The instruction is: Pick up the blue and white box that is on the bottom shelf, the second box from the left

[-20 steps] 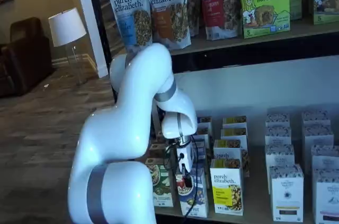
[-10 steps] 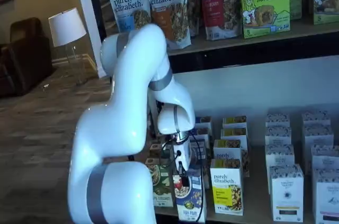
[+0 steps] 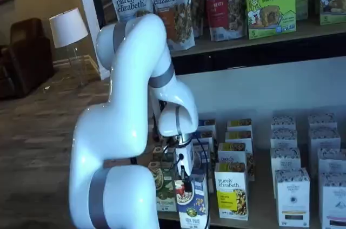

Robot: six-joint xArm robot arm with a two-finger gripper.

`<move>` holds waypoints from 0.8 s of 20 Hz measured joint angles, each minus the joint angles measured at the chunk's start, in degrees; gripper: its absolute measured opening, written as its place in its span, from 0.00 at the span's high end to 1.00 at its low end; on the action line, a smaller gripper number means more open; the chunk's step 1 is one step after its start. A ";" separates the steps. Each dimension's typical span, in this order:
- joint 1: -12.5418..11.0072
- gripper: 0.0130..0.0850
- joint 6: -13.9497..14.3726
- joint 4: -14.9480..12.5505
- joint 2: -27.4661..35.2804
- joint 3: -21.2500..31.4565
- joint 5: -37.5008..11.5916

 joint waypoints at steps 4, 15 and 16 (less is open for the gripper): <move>0.15 0.50 0.52 -0.42 -1.86 2.49 -1.50; 1.64 0.50 1.16 0.49 -11.53 11.47 -0.97; 1.72 0.50 1.33 0.41 -12.63 12.31 -0.74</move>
